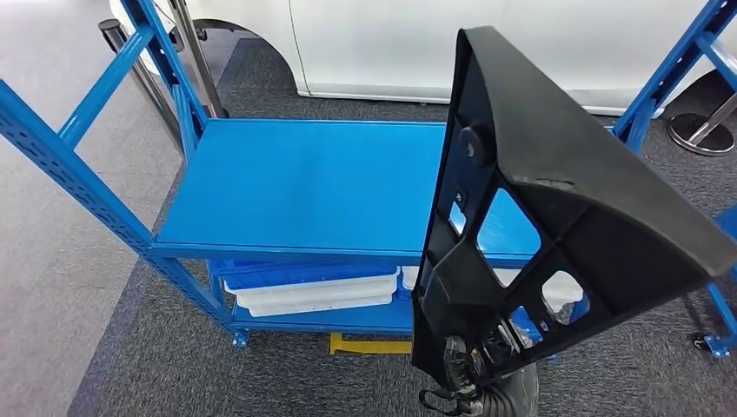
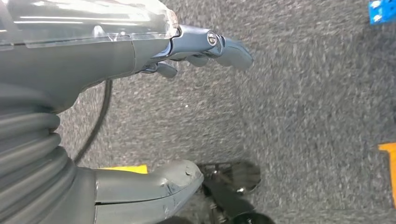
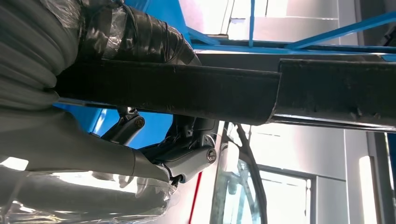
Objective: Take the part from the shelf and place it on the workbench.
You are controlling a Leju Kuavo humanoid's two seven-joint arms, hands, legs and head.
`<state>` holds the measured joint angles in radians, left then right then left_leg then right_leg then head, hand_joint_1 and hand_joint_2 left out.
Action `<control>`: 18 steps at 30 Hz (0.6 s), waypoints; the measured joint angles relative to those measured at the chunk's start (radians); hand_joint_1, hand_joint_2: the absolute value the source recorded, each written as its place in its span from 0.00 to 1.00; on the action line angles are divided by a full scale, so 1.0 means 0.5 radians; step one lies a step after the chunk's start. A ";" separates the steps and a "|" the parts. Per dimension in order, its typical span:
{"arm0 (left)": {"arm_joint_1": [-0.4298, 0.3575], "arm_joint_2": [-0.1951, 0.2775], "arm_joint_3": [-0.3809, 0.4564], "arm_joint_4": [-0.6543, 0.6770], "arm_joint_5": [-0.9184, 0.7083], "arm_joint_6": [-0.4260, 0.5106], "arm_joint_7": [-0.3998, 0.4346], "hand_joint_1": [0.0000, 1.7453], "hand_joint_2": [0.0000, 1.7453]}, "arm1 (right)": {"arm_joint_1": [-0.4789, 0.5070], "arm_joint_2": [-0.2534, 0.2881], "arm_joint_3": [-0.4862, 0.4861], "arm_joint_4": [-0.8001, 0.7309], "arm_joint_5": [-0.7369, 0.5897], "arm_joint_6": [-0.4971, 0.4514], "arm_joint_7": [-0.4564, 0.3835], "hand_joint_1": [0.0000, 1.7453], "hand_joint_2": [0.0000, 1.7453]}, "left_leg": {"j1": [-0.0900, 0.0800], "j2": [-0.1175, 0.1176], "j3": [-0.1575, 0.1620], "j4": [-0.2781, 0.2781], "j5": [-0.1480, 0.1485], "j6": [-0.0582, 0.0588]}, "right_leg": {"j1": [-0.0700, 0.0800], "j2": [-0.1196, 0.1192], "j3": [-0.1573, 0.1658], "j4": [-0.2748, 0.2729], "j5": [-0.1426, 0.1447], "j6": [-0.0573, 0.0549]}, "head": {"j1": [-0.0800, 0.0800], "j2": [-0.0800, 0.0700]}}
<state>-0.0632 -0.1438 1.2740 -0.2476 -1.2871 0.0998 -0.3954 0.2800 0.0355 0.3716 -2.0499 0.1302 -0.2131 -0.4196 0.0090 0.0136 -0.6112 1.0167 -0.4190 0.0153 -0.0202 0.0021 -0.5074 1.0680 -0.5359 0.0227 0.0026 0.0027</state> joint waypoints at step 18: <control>0.002 -0.005 0.012 -0.013 0.000 0.006 0.017 0.00 1.00 | 0.081 0.026 -0.080 -0.033 -0.250 0.103 -0.082 1.00 1.00 | -0.020 -0.155 0.356 -0.114 -0.242 0.023 | 0.031 0.167 -0.261 -0.097 0.288 -0.069 | -0.003 0.000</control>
<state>-0.0623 -0.1461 1.2799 -0.2541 -1.2871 0.1030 -0.3870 0.3204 0.0484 0.3314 -2.0666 0.0053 -0.1615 -0.4607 -0.0009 -0.0640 -0.4330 0.9599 -0.5400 0.0266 -0.0048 0.0858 -0.6381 1.0198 -0.3921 -0.0116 0.0010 0.0027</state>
